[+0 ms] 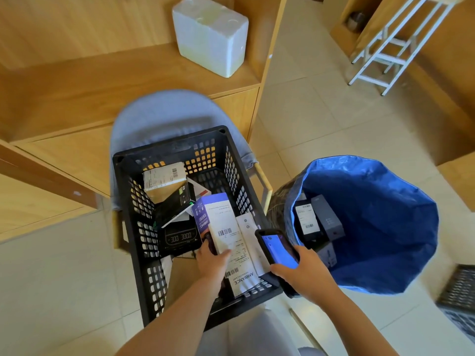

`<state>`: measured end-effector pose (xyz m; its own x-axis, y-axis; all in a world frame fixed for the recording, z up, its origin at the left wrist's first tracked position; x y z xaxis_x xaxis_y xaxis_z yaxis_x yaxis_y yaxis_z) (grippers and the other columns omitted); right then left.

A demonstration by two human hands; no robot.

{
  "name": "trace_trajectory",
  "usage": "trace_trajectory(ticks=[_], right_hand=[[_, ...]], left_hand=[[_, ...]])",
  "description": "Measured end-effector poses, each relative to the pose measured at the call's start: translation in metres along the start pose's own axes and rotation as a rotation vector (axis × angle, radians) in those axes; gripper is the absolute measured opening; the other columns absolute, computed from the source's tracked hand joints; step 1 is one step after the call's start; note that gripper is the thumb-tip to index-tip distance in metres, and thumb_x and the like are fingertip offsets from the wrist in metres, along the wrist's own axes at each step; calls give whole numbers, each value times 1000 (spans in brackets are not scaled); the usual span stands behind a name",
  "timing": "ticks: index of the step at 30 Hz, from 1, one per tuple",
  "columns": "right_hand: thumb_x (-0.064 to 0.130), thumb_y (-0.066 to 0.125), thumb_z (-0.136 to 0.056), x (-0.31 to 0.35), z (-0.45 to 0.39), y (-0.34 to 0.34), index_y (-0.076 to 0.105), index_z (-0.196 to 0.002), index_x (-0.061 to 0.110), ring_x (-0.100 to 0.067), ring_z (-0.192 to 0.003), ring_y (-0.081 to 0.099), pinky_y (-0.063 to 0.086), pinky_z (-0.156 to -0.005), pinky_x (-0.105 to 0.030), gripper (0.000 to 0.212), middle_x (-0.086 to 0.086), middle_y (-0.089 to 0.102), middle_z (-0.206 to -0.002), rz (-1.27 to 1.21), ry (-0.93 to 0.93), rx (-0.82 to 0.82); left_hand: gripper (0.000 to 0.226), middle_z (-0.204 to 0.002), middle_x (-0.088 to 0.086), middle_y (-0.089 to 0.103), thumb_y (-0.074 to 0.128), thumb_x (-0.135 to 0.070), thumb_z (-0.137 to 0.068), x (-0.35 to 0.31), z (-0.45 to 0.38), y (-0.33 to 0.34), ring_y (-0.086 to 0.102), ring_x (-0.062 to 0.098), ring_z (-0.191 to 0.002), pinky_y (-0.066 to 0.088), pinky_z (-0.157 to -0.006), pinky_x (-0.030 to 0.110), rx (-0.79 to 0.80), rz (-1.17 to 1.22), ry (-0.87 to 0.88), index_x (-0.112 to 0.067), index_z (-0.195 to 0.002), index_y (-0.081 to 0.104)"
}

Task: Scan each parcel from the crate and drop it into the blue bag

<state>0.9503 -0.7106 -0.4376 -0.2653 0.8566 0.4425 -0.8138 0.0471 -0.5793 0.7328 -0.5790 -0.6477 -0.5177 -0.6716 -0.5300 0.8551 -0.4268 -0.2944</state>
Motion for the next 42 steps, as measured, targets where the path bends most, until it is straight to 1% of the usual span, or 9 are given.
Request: trace_trajectory(ticks=[7,11,16,20,24,26,32,38,42], right_hand=[[51,77,-70,1,3,1,55,-106,25,-17,-83,65,63,-71,-35,50,2,58,-98,-21,8,15],[55,76,-65,3,3,1,55,-102,28,-17,-82,67,63,-72,-38,51,2,61,-96,-33,0,18],[50,78,-69,6,8,1,55,-99,27,-17,-81,67,63,-74,-39,44,3,61,-94,-23,-8,13],[48,78,-73,5,12,-1,53,-107,26,-15,-85,64,62,-77,-37,48,5,55,-98,-24,0,11],[50,77,-73,3,13,-3,53,-110,27,-13,-87,62,61,-79,-36,49,7,56,-99,-22,-2,7],[49,77,-74,3,14,-5,53,-107,28,-13,-86,63,61,-81,-37,46,7,58,-98,-31,-8,7],[42,78,-78,12,19,-9,52,-105,27,-15,-84,63,62,-77,-35,41,7,59,-96,-52,-25,19],[44,76,-80,28,24,-17,54,-98,28,-18,-85,65,61,-78,-38,32,3,63,-96,-43,-74,39],[44,76,-82,48,29,-23,55,-105,25,-14,-86,66,60,-80,-36,36,6,66,-95,-52,-111,62]], left_hand=[[80,-128,6,57,80,-15,-79,-36,53,-11,63,25,-108,57,-67,31,12,105,23,-22,-145,36],[83,-125,11,59,81,-16,-78,-39,51,-10,64,30,-108,56,-87,45,1,169,-73,-15,-144,31],[103,-124,14,60,89,-23,-65,-40,37,-5,64,34,-107,53,-93,54,40,196,-182,-11,-145,26],[85,-128,17,59,87,-22,-72,-44,36,4,61,34,-110,51,-93,47,99,205,-225,-2,-140,38],[48,-106,11,67,82,-14,-79,-42,39,13,65,26,-88,53,-73,39,132,216,-174,-8,-116,52],[57,-103,7,67,84,-17,-76,-39,40,8,67,25,-88,55,-69,38,119,229,-145,-9,-120,48],[73,-107,4,64,84,-16,-76,-40,45,-1,62,23,-96,50,-94,43,171,204,-91,-10,-130,35],[74,-109,3,58,85,-25,-76,-67,63,-12,60,16,-92,50,-91,40,214,185,-1,-17,-124,29],[78,-114,-1,56,84,-14,-75,-108,78,-28,61,11,-99,55,-85,33,240,114,215,-17,-129,28]])
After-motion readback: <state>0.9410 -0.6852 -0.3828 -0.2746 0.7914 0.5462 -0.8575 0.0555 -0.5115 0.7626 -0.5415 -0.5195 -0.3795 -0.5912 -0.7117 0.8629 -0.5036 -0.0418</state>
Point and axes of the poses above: each hand's wrist, its own z-axis away from the middle knuckle, its own y-axis out of the palm, x = y × z, the point moved 9 cm from there along -z, towards the middle knuckle
